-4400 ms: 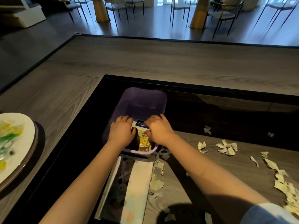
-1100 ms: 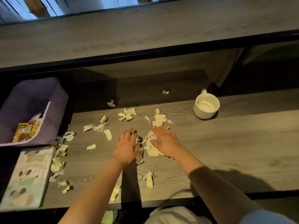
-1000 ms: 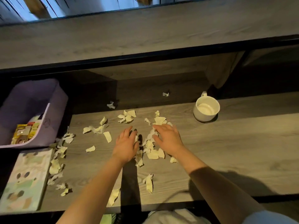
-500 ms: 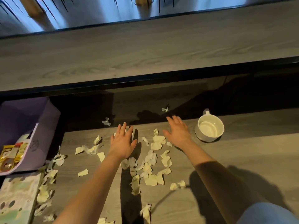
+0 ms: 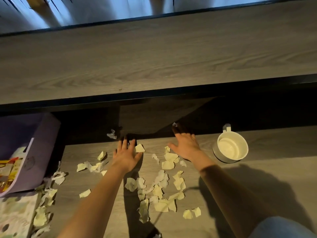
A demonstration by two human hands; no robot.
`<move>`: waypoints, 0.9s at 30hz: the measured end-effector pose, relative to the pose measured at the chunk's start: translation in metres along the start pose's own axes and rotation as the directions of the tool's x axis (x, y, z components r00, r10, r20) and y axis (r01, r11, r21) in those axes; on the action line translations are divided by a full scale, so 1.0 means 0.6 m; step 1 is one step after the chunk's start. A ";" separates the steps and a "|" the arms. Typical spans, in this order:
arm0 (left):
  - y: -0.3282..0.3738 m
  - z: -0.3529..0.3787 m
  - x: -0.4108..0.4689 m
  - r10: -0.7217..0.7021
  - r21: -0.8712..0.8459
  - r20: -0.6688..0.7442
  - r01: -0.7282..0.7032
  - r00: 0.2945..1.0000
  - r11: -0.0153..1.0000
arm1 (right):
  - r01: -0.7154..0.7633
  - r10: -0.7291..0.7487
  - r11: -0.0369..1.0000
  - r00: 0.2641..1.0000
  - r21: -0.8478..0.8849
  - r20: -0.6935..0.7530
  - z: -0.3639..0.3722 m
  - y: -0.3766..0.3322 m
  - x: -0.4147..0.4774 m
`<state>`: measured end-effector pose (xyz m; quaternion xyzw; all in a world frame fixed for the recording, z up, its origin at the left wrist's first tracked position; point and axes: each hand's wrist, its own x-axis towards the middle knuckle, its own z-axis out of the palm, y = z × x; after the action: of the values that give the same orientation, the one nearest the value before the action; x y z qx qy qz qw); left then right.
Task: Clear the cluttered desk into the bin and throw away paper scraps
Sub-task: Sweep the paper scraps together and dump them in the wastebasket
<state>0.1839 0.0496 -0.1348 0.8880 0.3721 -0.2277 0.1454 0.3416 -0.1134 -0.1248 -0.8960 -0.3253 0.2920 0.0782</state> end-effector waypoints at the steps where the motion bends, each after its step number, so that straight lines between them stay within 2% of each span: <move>1: -0.002 0.005 -0.004 0.019 0.008 -0.004 -0.019 1.000 1.000 | 0.024 -0.024 1.000 1.000 -0.005 0.000 0.005 -0.002 -0.002; 11: -0.011 0.030 -0.052 0.144 -0.001 0.002 -0.144 0.990 0.990 | 0.289 -0.288 0.957 0.957 0.037 -0.008 0.068 -0.032 -0.065; 16: -0.013 0.026 -0.070 0.133 -0.048 -0.001 -0.133 0.991 0.990 | 0.285 -0.286 0.955 0.958 0.085 -0.001 0.063 -0.045 -0.082; 21: -0.032 0.008 -0.079 0.117 -0.051 -0.065 -0.120 0.991 0.991 | 0.220 -0.215 0.970 0.975 0.100 -0.058 0.037 -0.055 -0.087; 27: -0.087 -0.029 -0.083 0.086 -0.089 -0.175 -0.103 0.981 0.991 | 0.251 -0.245 0.965 0.966 0.077 -0.080 0.020 -0.098 -0.074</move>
<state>0.1205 0.0632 -0.0990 0.9128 0.3513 -0.1252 0.1667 0.2755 -0.0964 -0.0941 -0.8536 -0.4192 0.2623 0.1639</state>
